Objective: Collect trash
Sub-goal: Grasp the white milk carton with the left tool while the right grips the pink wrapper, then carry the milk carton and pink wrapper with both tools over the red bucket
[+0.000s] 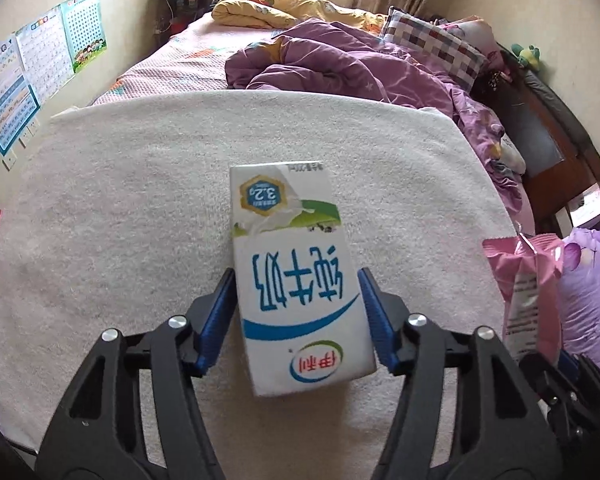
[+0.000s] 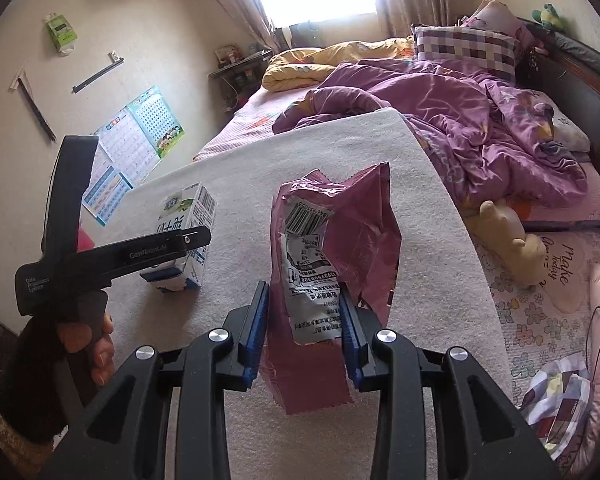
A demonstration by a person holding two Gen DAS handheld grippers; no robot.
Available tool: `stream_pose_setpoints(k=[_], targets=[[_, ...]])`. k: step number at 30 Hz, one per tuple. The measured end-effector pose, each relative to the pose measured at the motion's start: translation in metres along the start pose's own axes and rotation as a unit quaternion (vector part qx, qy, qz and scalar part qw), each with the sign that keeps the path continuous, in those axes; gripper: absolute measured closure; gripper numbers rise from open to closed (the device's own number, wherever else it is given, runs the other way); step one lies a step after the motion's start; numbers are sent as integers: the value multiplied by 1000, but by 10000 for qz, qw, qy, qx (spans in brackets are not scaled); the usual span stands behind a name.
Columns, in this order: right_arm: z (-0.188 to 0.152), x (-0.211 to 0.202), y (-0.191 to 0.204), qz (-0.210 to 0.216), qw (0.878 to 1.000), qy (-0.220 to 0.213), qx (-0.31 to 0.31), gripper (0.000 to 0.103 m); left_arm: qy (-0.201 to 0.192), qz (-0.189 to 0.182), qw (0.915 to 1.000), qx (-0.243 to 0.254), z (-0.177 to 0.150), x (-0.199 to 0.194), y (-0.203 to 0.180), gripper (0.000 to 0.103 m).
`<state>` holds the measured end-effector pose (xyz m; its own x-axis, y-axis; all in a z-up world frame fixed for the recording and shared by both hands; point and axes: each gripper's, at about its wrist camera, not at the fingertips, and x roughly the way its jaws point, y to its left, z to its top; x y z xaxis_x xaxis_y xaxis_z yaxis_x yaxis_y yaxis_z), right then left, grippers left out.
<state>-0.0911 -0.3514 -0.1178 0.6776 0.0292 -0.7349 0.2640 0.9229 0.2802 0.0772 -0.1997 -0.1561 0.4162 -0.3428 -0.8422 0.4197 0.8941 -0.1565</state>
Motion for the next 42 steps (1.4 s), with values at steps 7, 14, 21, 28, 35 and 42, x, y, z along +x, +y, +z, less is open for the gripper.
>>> stream_pose_setpoints(k=[7, 14, 21, 28, 35, 42], targets=[[8, 7, 21, 288, 9994, -48, -183, 71, -208, -129, 9997, 46, -25, -38, 7, 51], [9, 14, 51, 546, 9978, 13, -376, 71, -547, 128, 9983, 151, -35, -73, 23, 51], [11, 13, 73, 666, 9964, -36, -522, 71, -737, 173, 9971, 105, -35, -93, 34, 51], [12, 8, 94, 778, 9952, -80, -588, 70, -899, 102, 9958, 113, -37, -109, 42, 51], [13, 12, 122, 899, 9930, -37, -763, 70, -1031, 43, 9946, 82, -38, -123, 56, 51], [8, 21, 151, 915, 9917, 57, -904, 70, -1103, -16, 9939, 58, -44, -133, 73, 51]])
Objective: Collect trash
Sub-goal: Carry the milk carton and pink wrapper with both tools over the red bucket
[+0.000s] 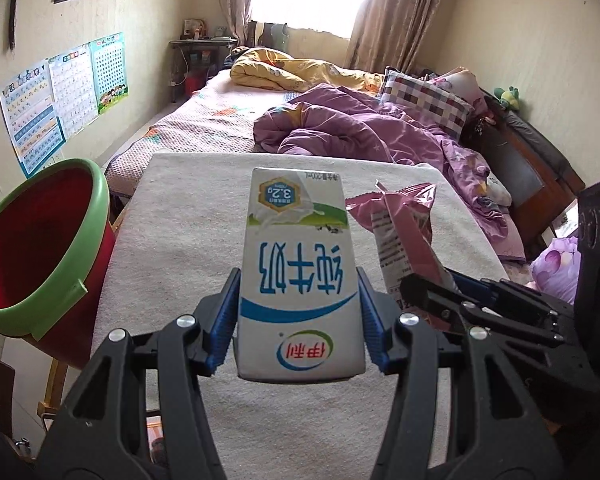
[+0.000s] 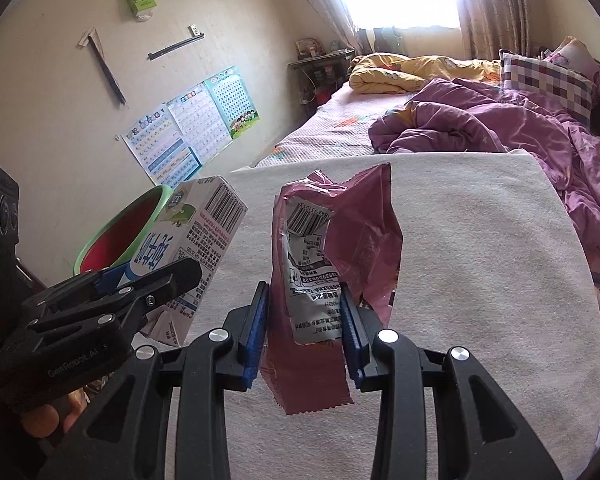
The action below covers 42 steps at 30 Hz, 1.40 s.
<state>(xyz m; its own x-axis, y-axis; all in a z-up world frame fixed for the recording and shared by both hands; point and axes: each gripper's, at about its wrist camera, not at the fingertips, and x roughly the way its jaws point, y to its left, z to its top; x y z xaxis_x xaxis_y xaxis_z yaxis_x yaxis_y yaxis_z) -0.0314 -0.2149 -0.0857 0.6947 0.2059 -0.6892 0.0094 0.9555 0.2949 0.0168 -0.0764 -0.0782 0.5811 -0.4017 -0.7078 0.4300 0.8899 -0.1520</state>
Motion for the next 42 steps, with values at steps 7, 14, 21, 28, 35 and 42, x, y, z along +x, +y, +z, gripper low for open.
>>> stream_pose_setpoints(k=[7, 14, 21, 28, 35, 42], targets=[[1, 14, 25, -22, 10000, 48, -74, 69, 5, -79, 9999, -69, -2, -7, 28, 51], [-1, 21, 51, -96, 9999, 32, -87, 69, -45, -172, 9998, -75, -1, -17, 56, 51], [1, 27, 77, -109, 9999, -44, -71, 69, -286, 147, 9994, -96, 10, -37, 104, 51], [-1, 37, 105, -76, 9999, -47, -55, 69, -314, 454, 9981, -286, 10, -48, 159, 51], [4, 47, 133, -20, 9999, -140, -73, 69, -321, 504, 9978, -278, 10, -55, 189, 51], [6, 57, 156, 30, 9998, -159, -82, 69, -310, 476, 9981, -248, 10, -57, 209, 51]])
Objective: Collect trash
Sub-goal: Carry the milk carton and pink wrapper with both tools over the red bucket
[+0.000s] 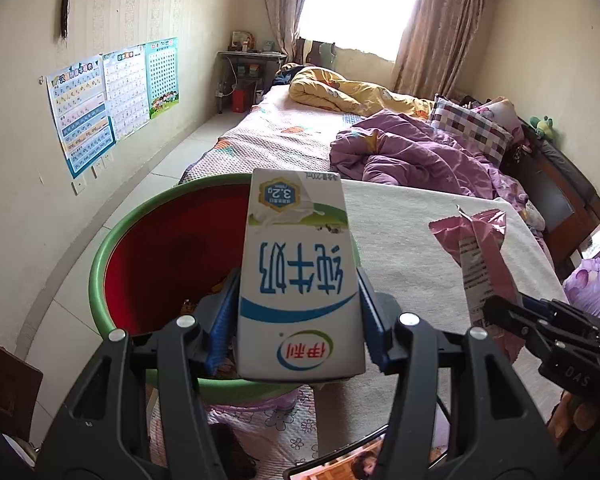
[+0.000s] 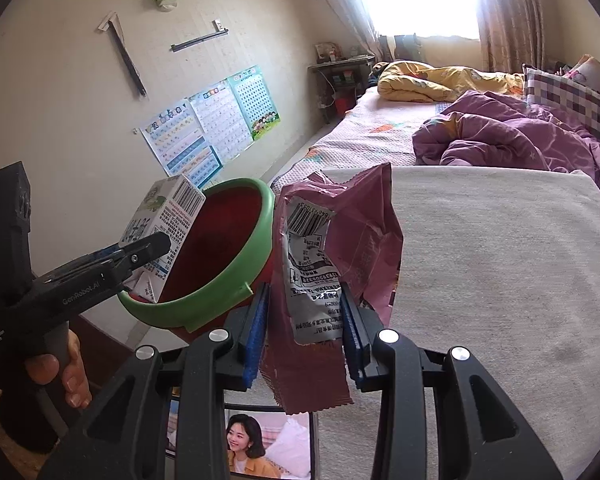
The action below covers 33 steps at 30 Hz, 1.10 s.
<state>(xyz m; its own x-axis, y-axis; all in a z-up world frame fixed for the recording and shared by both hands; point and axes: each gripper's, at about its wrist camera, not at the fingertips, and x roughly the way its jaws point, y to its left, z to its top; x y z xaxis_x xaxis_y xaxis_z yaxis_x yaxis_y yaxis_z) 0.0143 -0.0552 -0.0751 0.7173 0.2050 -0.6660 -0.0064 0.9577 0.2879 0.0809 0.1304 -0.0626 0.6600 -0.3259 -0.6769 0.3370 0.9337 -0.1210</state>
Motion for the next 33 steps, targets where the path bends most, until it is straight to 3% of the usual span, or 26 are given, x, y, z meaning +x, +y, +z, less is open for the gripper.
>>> stream_pose_setpoints(k=[33], targets=[[21, 32, 53, 364, 9987, 57, -360, 69, 53, 167, 9998, -38, 13, 13, 42, 51]])
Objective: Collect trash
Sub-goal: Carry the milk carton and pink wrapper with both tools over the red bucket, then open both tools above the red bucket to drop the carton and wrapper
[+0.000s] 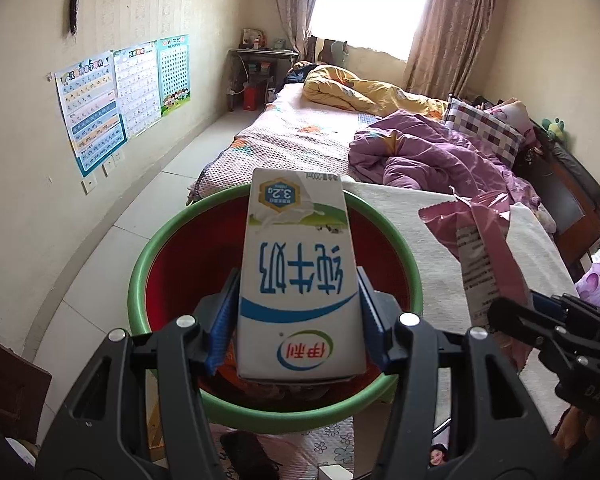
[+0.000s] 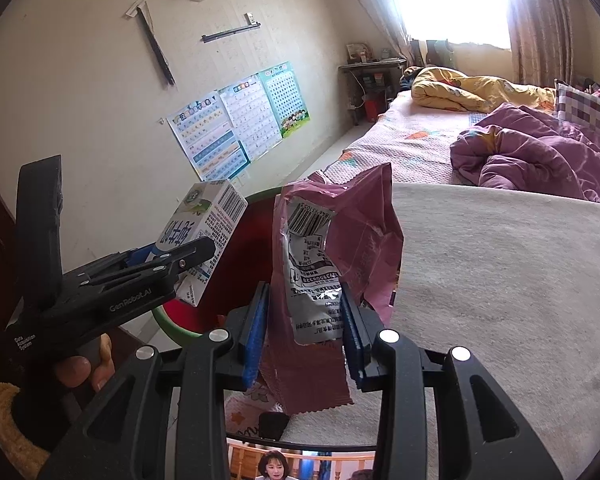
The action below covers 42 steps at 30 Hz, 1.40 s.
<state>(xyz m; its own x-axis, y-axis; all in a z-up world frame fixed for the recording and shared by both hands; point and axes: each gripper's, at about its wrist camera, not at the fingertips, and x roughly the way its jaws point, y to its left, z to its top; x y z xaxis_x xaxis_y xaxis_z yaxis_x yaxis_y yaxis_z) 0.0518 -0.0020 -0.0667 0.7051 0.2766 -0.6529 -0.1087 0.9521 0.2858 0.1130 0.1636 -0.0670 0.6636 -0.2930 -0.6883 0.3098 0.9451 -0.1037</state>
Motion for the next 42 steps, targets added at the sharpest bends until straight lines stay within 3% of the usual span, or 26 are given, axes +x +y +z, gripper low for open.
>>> stream_pose_setpoints(k=[11, 20, 29, 31, 33, 34, 42], targets=[[4, 4, 4, 126, 9998, -27, -151, 69, 36, 81, 10000, -26, 2, 1, 5, 51], [39, 11, 3, 941, 9953, -136, 160, 69, 205, -22, 9995, -220, 8, 11, 19, 51], [51, 26, 8, 1280, 9914, 4, 288, 67, 324, 44, 9991, -256, 10, 20, 27, 51], [52, 27, 11, 1289, 9913, 12, 265, 60, 331, 69, 9990, -288, 10, 22, 29, 50], [52, 23, 11, 1281, 9913, -77, 297, 35, 325, 85, 9989, -341, 9, 23, 31, 37], [53, 20, 9, 1280, 9911, -132, 336, 29, 296, 86, 9989, -367, 8, 23, 31, 29], [53, -4, 2, 1361, 9890, -415, 392, 25, 193, 74, 9985, -517, 7, 19, 33, 16]])
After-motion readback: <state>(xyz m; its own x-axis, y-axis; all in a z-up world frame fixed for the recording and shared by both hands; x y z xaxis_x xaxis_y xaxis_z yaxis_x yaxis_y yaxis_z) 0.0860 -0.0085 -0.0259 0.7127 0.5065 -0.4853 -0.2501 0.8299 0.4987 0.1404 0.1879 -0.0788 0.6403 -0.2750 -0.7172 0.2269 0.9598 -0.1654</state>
